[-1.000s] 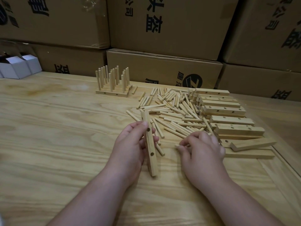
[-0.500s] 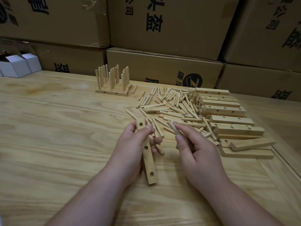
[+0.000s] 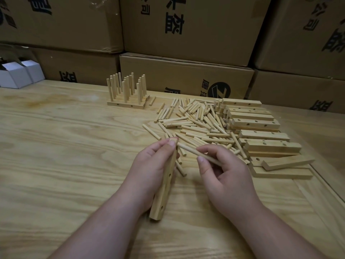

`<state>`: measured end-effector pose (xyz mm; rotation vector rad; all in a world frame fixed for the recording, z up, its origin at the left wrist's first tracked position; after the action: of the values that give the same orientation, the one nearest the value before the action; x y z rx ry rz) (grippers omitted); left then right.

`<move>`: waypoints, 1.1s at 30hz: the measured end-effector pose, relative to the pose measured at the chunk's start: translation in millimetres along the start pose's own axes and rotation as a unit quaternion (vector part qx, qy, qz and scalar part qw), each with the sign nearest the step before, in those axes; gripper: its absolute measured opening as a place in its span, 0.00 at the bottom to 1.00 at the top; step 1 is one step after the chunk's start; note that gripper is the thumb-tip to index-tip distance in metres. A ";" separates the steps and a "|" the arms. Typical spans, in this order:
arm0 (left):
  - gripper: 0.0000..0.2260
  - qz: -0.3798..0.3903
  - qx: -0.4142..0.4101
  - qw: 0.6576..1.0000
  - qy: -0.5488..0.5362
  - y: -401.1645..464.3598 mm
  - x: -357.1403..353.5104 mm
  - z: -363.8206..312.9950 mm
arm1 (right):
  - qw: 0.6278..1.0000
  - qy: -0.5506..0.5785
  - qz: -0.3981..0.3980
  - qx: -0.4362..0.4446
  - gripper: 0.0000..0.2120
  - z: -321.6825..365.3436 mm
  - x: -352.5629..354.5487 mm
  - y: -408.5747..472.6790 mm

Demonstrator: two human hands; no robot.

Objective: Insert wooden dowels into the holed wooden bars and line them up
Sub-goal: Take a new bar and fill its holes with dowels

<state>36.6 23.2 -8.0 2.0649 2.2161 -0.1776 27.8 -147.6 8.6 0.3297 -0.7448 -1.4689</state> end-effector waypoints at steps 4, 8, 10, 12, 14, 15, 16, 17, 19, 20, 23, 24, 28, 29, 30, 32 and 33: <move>0.14 -0.003 0.003 1.000 0.004 -0.7 0.1 -0.5 | 1.000 0.001 -0.001 -0.003 0.07 -0.9 0.0 -0.3; 0.22 0.001 0.000 1.000 0.012 -1.7 0.6 -2.0 | 1.000 0.011 0.001 0.007 0.09 1.2 0.6 1.2; 0.22 0.001 0.002 1.000 0.017 -1.7 1.1 -2.2 | 1.000 0.015 0.005 0.007 0.09 1.1 0.8 1.4; 0.22 0.004 0.004 1.000 0.017 -1.5 1.0 -2.3 | 1.000 0.014 0.006 0.007 0.09 1.1 1.2 1.6; 0.22 0.008 0.007 1.000 0.015 -1.5 1.8 -2.3 | 1.000 0.013 0.005 0.009 0.09 1.8 1.7 2.2; 0.22 0.010 0.009 1.000 0.016 -1.4 2.3 -2.1 | 1.000 0.011 0.003 0.013 0.09 2.5 2.2 2.7; 0.22 0.014 0.009 1.000 0.018 -1.1 2.9 -1.7 | 1.000 0.009 0.000 0.017 0.09 3.0 2.7 3.1; 0.21 0.017 0.009 1.000 0.020 -0.6 3.4 -1.2 | 1.000 0.007 -0.002 0.020 0.09 3.3 3.3 3.3; 0.20 0.020 0.010 1.000 0.019 -0.2 4.1 -1.1 | 1.000 -0.003 -0.001 0.025 0.09 3.2 3.9 4.0; 0.20 0.022 0.012 1.000 0.017 0.1 4.3 -0.9 | 1.000 -0.010 0.000 0.027 0.08 3.1 4.0 4.3; 0.20 0.026 0.016 0.999 0.013 0.1 4.7 -0.7 | 0.999 -0.025 -0.001 0.030 0.09 2.4 4.2 5.5; 0.20 0.026 0.018 0.999 0.015 0.1 4.9 -0.7 | 0.999 -0.031 -0.002 0.032 0.09 2.4 4.4 5.7; 0.22 0.026 0.022 0.999 0.020 0.2 5.5 -0.6 | 0.998 -0.060 -0.003 0.036 0.09 3.3 4.8 5.6; 0.22 0.026 0.022 0.999 0.022 0.3 6.0 -0.3 | 0.997 -0.065 -0.003 0.035 0.09 3.5 4.9 5.3; 0.22 0.025 0.022 0.999 0.026 0.4 6.6 0.4 | 0.997 -0.070 -0.003 0.033 0.09 3.6 4.9 5.1; 0.22 0.024 0.021 0.999 0.038 0.5 7.8 1.2 | 0.997 -0.077 0.001 0.023 0.10 3.0 4.6 4.8; 0.21 0.025 0.021 0.999 0.042 0.4 8.2 1.3 | 0.997 -0.079 0.004 0.016 0.10 2.7 4.5 5.0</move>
<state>36.4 31.1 -10.6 2.1867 2.2245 -0.1367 29.7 -150.8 14.8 0.2365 -0.8950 -1.4897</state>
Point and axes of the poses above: each hand's wrist, its own y-axis towards the middle knuckle, its own x-axis out of the back of the hand, z = x × y, the point moved 3 cm from there along y, towards the middle knuckle, and after that the axes turned 14 degrees about y, right-handed, at the moved point
